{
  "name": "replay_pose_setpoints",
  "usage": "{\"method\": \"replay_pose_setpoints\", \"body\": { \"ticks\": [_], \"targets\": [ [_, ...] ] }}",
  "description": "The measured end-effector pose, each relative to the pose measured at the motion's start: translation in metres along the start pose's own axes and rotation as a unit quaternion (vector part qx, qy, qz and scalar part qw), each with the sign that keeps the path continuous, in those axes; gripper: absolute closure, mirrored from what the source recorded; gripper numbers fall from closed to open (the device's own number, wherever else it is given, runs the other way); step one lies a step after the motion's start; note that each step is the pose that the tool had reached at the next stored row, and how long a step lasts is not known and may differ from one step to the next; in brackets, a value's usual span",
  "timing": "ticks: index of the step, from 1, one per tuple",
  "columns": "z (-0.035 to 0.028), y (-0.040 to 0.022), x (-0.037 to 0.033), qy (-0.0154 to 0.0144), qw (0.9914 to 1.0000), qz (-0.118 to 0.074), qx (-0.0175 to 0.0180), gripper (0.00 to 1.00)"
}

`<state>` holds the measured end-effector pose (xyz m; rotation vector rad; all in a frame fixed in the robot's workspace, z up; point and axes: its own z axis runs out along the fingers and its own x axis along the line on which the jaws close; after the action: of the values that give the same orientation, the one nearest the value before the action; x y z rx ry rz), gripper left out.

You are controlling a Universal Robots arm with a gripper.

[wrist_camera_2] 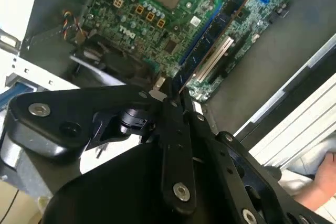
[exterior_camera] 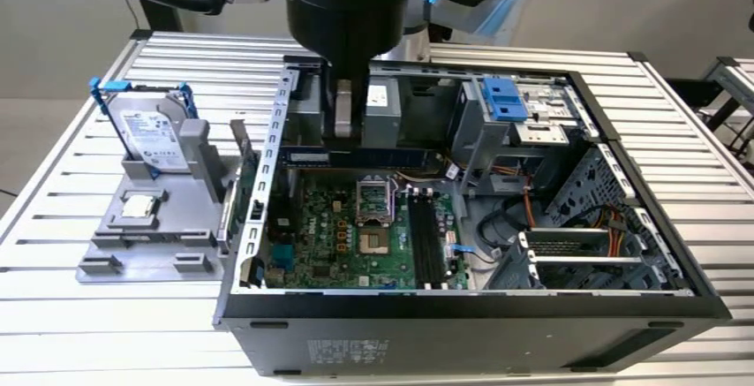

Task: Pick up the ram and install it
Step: 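Pick up the ram and move it above insertion slot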

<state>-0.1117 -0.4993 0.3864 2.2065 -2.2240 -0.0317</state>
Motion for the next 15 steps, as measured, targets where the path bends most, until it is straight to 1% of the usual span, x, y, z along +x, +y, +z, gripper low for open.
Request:
{"method": "replay_pose_setpoints", "body": {
  "ticks": [4,9,11,15],
  "targets": [
    [-0.0002,-0.0185,-0.0002,-0.0001,1.00000,0.000,0.0000,1.00],
    [-0.0002,-0.0396,-0.0003,-0.0001,1.00000,0.000,0.0000,1.00],
    [0.0000,-0.0465,-0.0004,-0.0001,1.00000,0.001,0.0000,1.00],
    [0.0004,-0.0577,-0.0004,-0.0002,0.99999,0.004,0.0001,1.00]
  ]
}}
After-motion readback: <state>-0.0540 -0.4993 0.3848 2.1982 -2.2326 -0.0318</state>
